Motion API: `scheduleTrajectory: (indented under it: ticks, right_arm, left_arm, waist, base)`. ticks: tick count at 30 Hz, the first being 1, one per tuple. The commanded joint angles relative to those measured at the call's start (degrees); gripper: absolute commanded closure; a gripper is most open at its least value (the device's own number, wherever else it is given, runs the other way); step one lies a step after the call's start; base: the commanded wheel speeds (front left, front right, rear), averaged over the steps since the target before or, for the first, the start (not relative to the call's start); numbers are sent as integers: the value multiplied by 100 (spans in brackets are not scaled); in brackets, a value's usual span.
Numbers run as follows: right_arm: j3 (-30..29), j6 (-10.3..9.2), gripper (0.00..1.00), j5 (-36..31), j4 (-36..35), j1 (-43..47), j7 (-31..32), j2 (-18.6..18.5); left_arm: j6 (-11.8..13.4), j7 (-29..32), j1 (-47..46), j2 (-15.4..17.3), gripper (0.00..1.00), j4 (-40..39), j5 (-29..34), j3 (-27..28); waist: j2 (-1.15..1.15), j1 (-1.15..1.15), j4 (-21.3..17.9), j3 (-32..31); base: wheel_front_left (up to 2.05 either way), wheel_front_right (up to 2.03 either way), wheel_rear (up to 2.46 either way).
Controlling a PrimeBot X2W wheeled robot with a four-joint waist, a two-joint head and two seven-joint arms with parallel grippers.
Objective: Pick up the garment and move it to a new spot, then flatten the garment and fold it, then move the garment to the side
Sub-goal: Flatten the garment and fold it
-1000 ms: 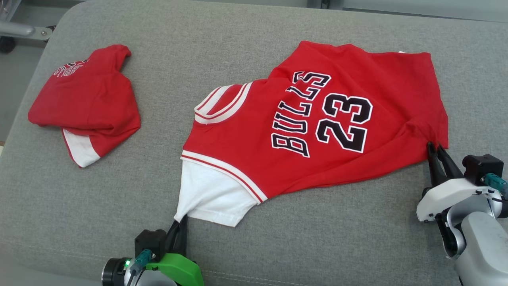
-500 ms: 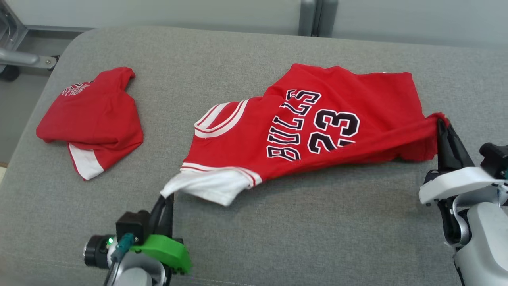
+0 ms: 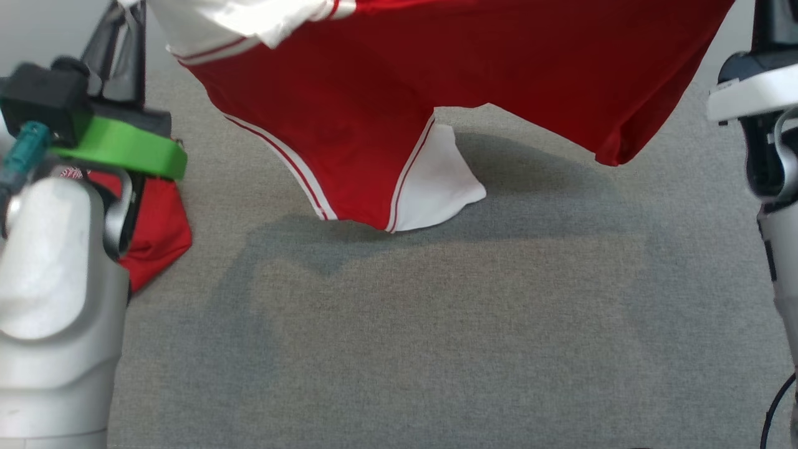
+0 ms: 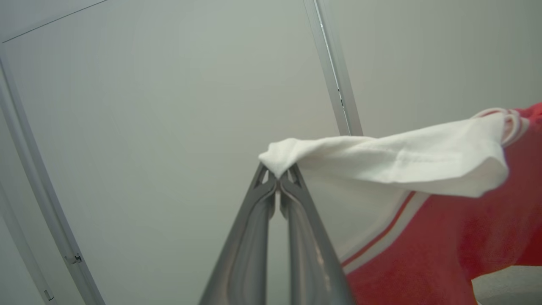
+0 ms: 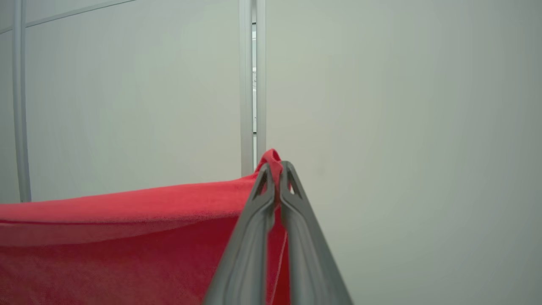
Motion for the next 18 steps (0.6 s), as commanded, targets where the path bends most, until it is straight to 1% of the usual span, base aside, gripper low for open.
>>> scheduleTrajectory:
  ticks: [1,5,8,10,14,18]
  right_arm:
    - [43,-11,100,3,-5,-190,76,-66]
    - [181,-11,100,-22,88,-878,423,-243]
    - [354,-8,100,-92,255,-1334,591,-388]
    - [397,-11,100,-167,372,-1723,643,-488]
    - [347,-11,100,-429,702,-2769,529,-578]
    - [350,-11,100,-851,1145,-3903,296,-658]
  left_arm:
    - [-17,97,-230,45,100,-22,-36,-18]
    - [-52,459,-1010,158,100,-30,-5,-289]
    - [-58,534,-1501,141,100,118,-28,-520]
    - [-62,562,-1945,192,100,266,43,-612]
    - [-14,479,-3053,294,100,693,334,-681]
    - [117,330,-4294,339,100,1150,708,-793]
  waist:
    - [0,0,-112,268]
    - [0,0,-173,896]
    - [0,0,-214,1487]
    - [0,0,-250,1941]
    - [0,0,-311,2642]
    - [0,0,-343,2918]
  base:
    - [0,0,0]
    - [0,0,0]
    - [0,0,0]
    - [0,0,0]
    - [0,0,0]
    - [0,0,0]
